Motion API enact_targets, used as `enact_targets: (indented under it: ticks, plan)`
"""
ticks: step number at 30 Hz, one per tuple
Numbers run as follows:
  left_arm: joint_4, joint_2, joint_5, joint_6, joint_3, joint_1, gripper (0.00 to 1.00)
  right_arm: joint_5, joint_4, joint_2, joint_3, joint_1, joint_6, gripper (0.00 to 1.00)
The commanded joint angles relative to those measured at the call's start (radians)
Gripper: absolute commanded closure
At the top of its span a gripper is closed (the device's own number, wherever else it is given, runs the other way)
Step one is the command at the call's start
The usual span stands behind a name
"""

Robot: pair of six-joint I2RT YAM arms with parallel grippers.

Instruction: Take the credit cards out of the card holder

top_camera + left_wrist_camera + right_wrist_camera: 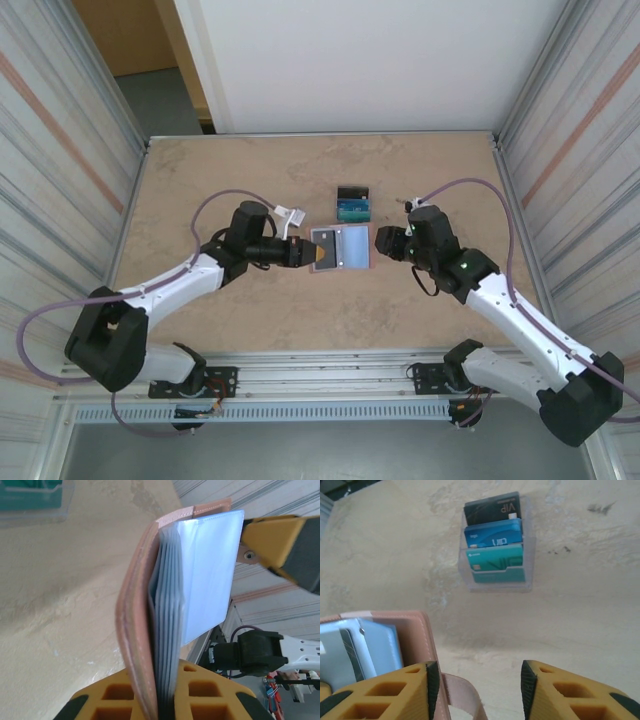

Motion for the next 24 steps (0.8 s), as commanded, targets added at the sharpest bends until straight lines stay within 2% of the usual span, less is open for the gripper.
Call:
enact_targets:
  ticks: [1,12,13,15,24]
  plan:
    - [-0.016,0.011,-0.013,0.030,-0.018,0.003,1.00,0.078,-0.071,0.020,0.057,-0.001,0.013,0.50]
    - [0.027,0.076,-0.010,0.018,-0.043,0.001,1.00,0.109,-0.099,-0.028,0.073,-0.002,0.009,0.25]
    - [0.035,0.082,-0.008,0.017,-0.045,0.002,1.00,0.109,-0.101,-0.028,0.073,-0.001,0.010,0.21]
    - [0.055,0.096,-0.004,0.010,-0.051,0.002,1.00,0.112,-0.107,-0.032,0.074,-0.002,0.015,0.01]
    - [0.119,0.168,0.005,-0.009,-0.064,-0.005,1.00,0.113,-0.108,-0.026,0.082,-0.001,0.029,0.01]
